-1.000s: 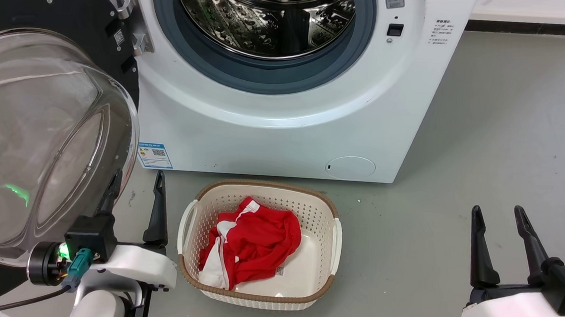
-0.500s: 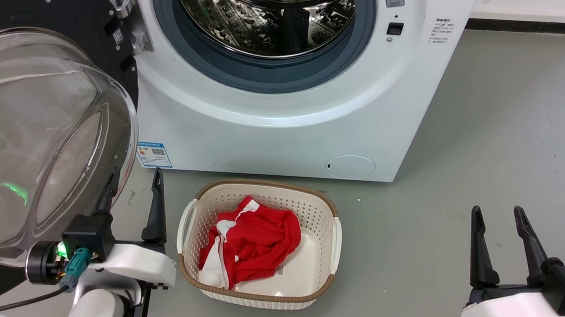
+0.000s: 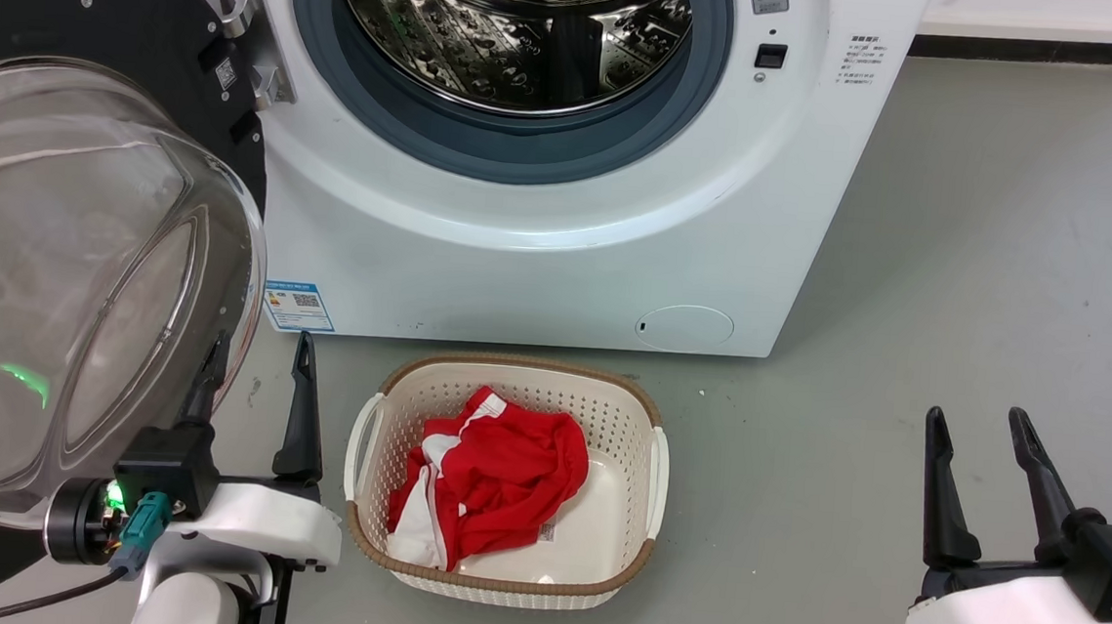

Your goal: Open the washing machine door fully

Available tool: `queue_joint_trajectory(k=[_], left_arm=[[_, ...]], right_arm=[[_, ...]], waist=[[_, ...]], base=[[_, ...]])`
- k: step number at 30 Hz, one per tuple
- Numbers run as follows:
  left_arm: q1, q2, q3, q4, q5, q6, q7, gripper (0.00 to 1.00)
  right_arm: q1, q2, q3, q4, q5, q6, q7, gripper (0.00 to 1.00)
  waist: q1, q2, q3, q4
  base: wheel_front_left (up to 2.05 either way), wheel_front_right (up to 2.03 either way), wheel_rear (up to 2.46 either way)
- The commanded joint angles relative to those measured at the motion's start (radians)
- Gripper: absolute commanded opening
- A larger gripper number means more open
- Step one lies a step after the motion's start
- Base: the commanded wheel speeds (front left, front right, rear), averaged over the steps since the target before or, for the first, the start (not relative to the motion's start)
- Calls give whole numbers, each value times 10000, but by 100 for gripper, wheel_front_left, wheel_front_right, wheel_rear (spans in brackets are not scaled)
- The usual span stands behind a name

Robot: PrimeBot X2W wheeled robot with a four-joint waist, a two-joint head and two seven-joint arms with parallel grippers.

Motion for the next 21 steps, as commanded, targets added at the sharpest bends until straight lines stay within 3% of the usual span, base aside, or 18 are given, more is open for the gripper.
queue_joint_trajectory(k=[1, 2, 3, 21], left_arm=[[63, -16, 28, -37, 78, -15, -27, 100], [65, -21, 41, -61, 87, -45, -27, 100], [5, -10, 37, 3, 45, -18, 4, 0], [92, -222, 436, 291, -2856, -440, 817, 0]], right_arm=[[-122, 14, -4, 16, 34, -7, -49, 100], [-120, 14, -4, 16, 36, -7, -50, 100], [13, 2, 6, 29, 11, 2, 0, 0], [-128, -143, 103, 513, 3314, 1, 534, 0]], waist=[[0, 0, 1, -2], [0, 0, 1, -5], [0, 0, 0, -4], [0, 0, -108, 15]], base=[[0, 0, 0], [0, 0, 0], [0, 0, 0], [0, 0, 0]])
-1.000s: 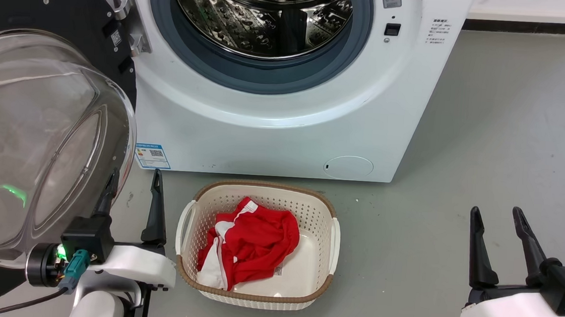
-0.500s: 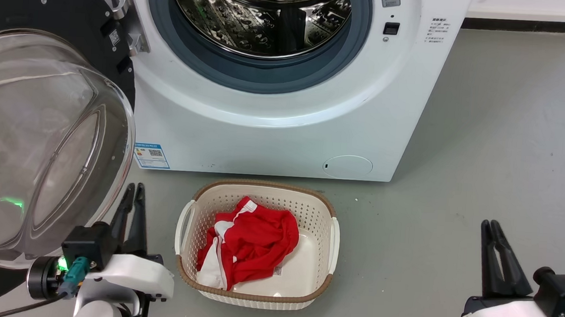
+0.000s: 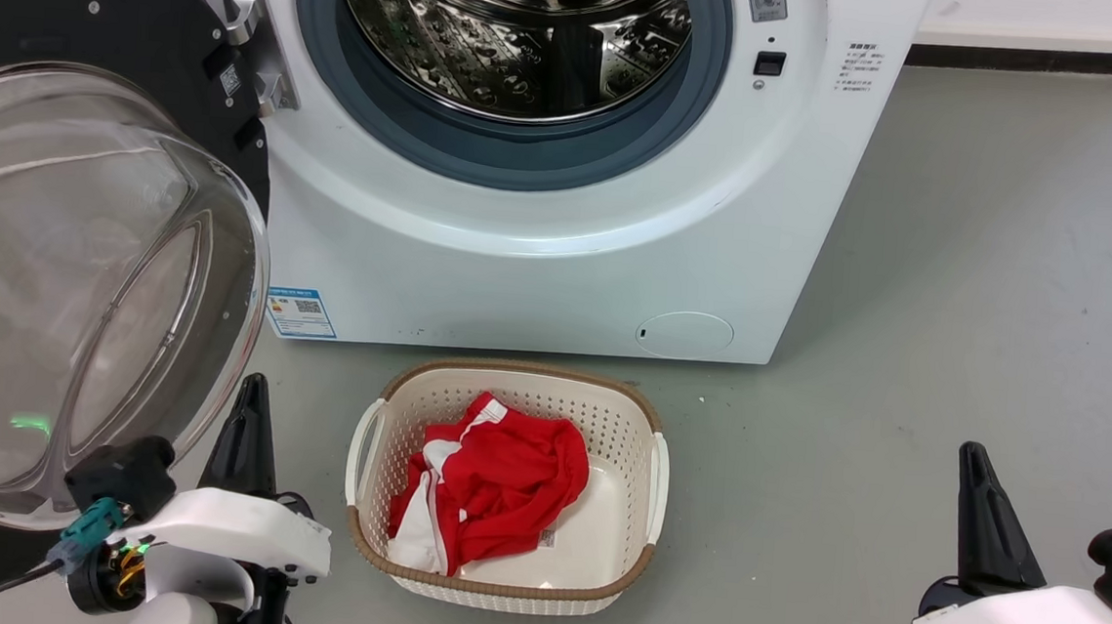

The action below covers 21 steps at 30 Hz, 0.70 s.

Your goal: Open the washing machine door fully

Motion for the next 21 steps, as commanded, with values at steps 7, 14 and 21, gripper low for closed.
queue_joint_trajectory(k=[7, 14, 21], left_arm=[[-85, -27, 187, -109, -1255, -243, 294, 0], [-61, -100, 321, -69, -2319, -400, 566, 0], [-40, -163, 444, -28, -3301, -544, 823, 0]], right_arm=[[-369, -122, 19, 25, 1410, -2, 234, 0], [-448, -156, 22, 157, 2587, -2, 444, 0], [-525, -181, 15, 279, 3668, -2, 647, 0]], waist=[[0, 0, -46, 8], [0, 0, -95, 17], [0, 0, -143, 25]], base=[[0, 0, 0], [0, 0, 0], [0, 0, 0]])
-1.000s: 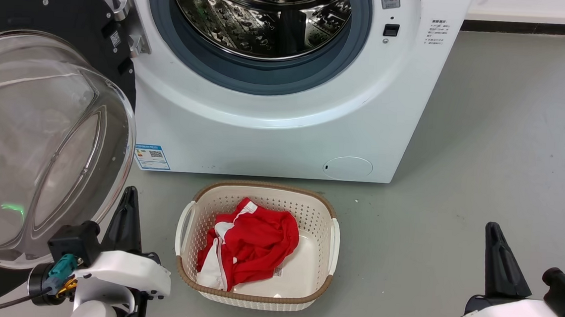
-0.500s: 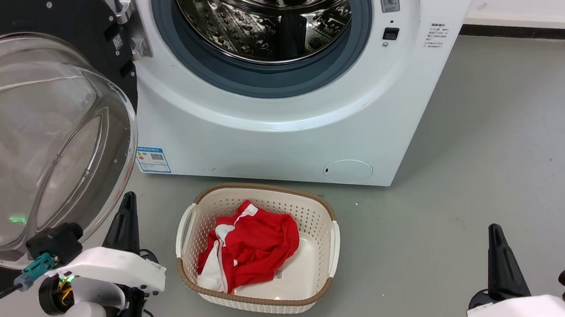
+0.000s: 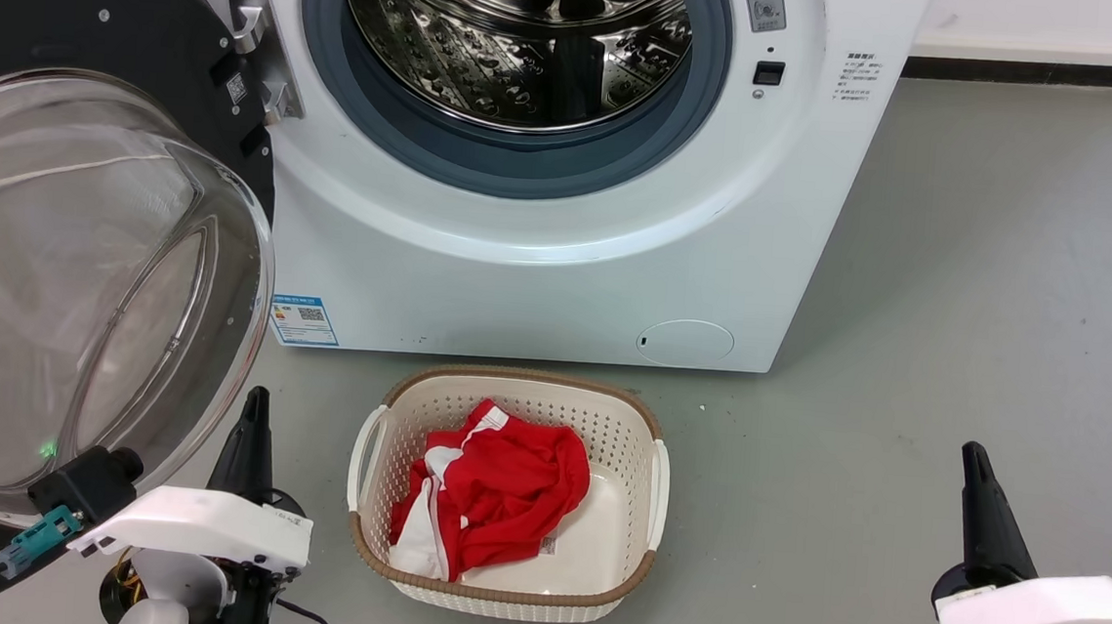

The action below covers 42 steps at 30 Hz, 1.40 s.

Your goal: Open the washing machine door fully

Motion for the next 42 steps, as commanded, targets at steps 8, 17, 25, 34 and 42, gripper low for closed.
queue_joint_trajectory(k=[8, 17, 25, 34, 42], left_arm=[[-35, -53, 189, -56, -1150, -196, 288, 0], [-16, -124, 324, -7, -2221, -354, 570, 0], [3, -187, 446, 32, -3099, -483, 807, 0], [20, -253, 565, 77, -4007, -628, 1052, 0], [28, -308, 657, 112, -4762, -738, 1247, 0]], right_arm=[[-332, -113, -18, 43, 1281, -1, 240, 0], [-420, -126, -45, 182, 2447, -2, 473, 0], [-487, -129, -76, 294, 3389, -2, 676, 0], [-553, -128, -117, 410, 4375, -3, 888, 0], [-625, -122, -150, 516, 5174, -3, 1075, 0]], waist=[[0, -1, -55, 10], [0, -1, -118, 21], [0, -1, -173, 31], [0, -1, -236, 41], [0, -1, -291, 51]], base=[[0, 0, 0], [0, 0, 0], [0, 0, 0], [0, 0, 0], [0, 0, 0]])
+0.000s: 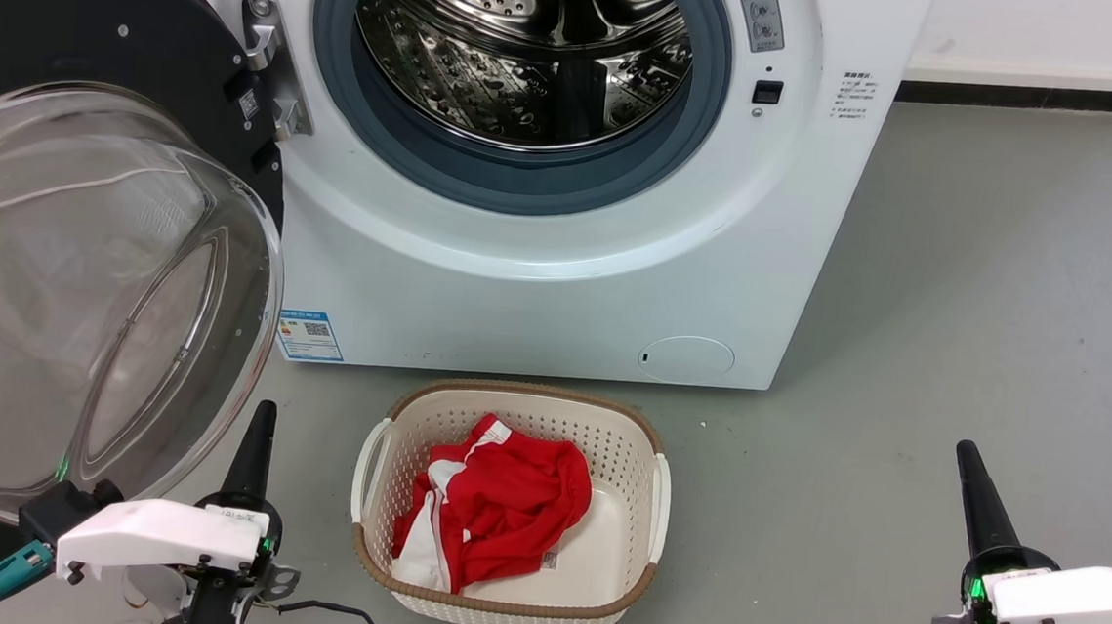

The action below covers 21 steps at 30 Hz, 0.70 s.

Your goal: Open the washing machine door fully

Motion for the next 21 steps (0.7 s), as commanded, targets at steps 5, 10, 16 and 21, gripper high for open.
queue_joint_trajectory(k=[5, 10, 16, 21], left_arm=[[-40, -51, 98, -10, -571, -144, 150, 0], [-28, -72, 157, 10, -998, -197, 274, 0], [-14, -106, 218, 34, -1491, -263, 395, 0], [-4, -123, 257, 50, -1800, -327, 487, 0]], right_arm=[[-270, -58, -48, 45, 626, -4, 162, 0], [-295, -51, -69, 100, 1072, -4, 260, 0], [-320, -41, -96, 164, 1591, -3, 375, 0], [-354, -33, -117, 204, 1926, -4, 460, 0]], waist=[[-1, -1, -36, 7], [-1, -1, -71, 13], [-1, -1, -113, 20], [-1, -1, -141, 25]], base=[[0, 0, 0], [0, 0, 0], [0, 0, 0], [0, 0, 0]])
